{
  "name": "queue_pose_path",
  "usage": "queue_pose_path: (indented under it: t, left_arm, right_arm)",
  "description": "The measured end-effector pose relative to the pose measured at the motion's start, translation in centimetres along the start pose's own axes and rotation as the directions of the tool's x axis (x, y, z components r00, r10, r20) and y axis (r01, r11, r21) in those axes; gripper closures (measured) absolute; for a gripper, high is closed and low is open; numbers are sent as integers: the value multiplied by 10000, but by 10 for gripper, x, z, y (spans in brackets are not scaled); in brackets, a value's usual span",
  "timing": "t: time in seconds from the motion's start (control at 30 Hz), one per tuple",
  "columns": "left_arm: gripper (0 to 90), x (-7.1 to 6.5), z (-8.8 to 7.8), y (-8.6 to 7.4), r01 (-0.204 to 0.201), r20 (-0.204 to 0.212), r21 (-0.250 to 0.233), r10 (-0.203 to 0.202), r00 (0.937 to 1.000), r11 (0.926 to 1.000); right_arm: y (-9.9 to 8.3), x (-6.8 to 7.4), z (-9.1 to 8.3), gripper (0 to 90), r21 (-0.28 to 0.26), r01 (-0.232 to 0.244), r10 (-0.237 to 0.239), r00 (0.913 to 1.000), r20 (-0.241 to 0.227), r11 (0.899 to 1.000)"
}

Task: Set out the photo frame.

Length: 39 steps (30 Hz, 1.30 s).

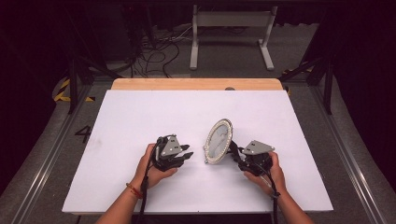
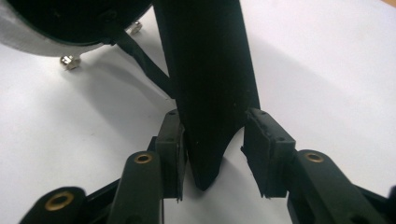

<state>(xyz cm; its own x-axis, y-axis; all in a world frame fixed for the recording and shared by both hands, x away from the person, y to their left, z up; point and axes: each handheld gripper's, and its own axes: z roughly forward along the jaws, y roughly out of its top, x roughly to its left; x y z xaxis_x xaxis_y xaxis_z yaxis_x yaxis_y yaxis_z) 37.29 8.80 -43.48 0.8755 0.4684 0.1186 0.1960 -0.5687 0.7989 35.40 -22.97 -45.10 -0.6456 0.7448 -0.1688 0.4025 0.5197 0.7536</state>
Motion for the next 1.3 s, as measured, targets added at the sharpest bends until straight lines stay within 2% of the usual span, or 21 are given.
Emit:
queue_pose_path:
  t: [0.07,0.2,0.33,0.47,0.53,0.7,0.8,0.9,1.0,1.07,1.1,1.13,1.17,1.23,1.3]
  left_arm:
    - [676,0,0,0,-28,11,15,28,10000,10000]
    - [657,0,1,0,-46,35,62,46,10000,10000]
    - [643,-1,2,0,1,72,54,-1,10000,10000]
    - [632,-1,1,0,5,122,40,-6,9999,10000]
    - [610,-1,2,0,-46,172,55,45,9998,10000]
    - [601,-1,2,0,-10,188,42,9,9998,10000]
    - [593,-1,3,0,63,175,67,-64,9998,10000]
    - [585,2,5,0,178,191,41,-179,9997,9998]
    - [569,3,8,0,286,263,30,-287,9992,9996]
    - [546,6,10,2,358,350,47,-359,9987,9993]
    - [533,10,13,5,693,660,-21,-690,9954,9976]
    - [526,12,14,9,739,745,-51,-733,9945,9973]
    - [513,12,14,9,739,745,-51,-733,9945,9973]
    - [477,13,17,14,571,1048,-14,-566,9929,9984]
    - [449,13,19,17,303,1119,103,-312,9932,9995]
  right_arm:
    - [0,0,0,565,-75,-65,65,10000,-18,10000]
    - [7,1,-2,479,-610,-280,269,9995,-190,9977]
    - [19,6,-2,447,-849,-118,116,9999,-23,9963]
    - [24,6,2,453,-1038,-146,136,9999,-98,9945]
    - [26,5,4,460,-1222,-221,166,9988,-457,9923]
    - [27,3,5,524,-1290,-209,156,9990,-421,9914]
    - [27,-1,7,541,-1418,-356,278,9980,-566,9893]
    - [27,0,7,559,-1393,-9,-53,9990,-441,9902]
    - [26,0,6,563,-1443,118,-181,9989,-425,9895]
    - [23,-1,6,566,-1614,298,-382,9981,-488,9864]
    - [22,-1,6,568,-1659,368,-461,9976,-521,9854]
    - [21,-2,5,568,-1716,417,-523,9970,-575,9843]
    - [21,-2,5,568,-1716,417,-523,9970,-575,9843]
    - [19,-4,4,578,-1813,571,-714,9948,-733,9818]
    - [18,-5,3,588,-1958,588,-773,9931,-880,9789]
